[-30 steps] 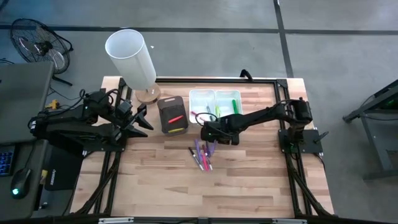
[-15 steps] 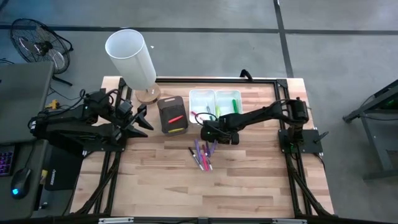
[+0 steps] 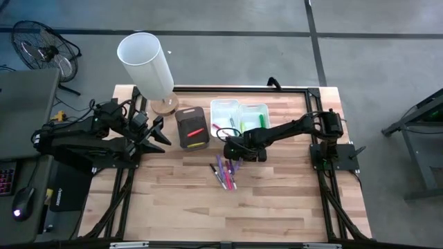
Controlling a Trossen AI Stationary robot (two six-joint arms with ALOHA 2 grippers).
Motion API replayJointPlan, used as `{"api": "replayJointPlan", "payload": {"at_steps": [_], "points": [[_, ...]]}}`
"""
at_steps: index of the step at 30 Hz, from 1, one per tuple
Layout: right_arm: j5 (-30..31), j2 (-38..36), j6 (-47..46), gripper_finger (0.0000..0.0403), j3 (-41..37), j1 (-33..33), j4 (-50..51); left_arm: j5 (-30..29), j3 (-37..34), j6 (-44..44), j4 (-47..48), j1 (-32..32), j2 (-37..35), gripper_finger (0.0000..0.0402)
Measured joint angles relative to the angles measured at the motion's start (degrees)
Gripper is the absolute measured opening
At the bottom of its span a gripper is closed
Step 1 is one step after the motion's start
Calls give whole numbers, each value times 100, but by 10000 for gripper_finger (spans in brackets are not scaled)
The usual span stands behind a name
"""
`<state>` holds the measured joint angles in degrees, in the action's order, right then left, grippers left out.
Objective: Pick & Place Markers
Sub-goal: Put the right purple highlighter pen into the right white bin
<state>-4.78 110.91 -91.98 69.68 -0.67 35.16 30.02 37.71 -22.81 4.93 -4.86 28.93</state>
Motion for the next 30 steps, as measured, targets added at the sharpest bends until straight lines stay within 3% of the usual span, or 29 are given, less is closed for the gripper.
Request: {"api": "replayJointPlan", "payload": {"at_steps": [12,30], "points": [[380,17,316,181,736,-249,737,2,0,5,165,2,1,166],[1635,197,-612,181,728,-738,443,101,0,-15,166,2,2,166]]}}
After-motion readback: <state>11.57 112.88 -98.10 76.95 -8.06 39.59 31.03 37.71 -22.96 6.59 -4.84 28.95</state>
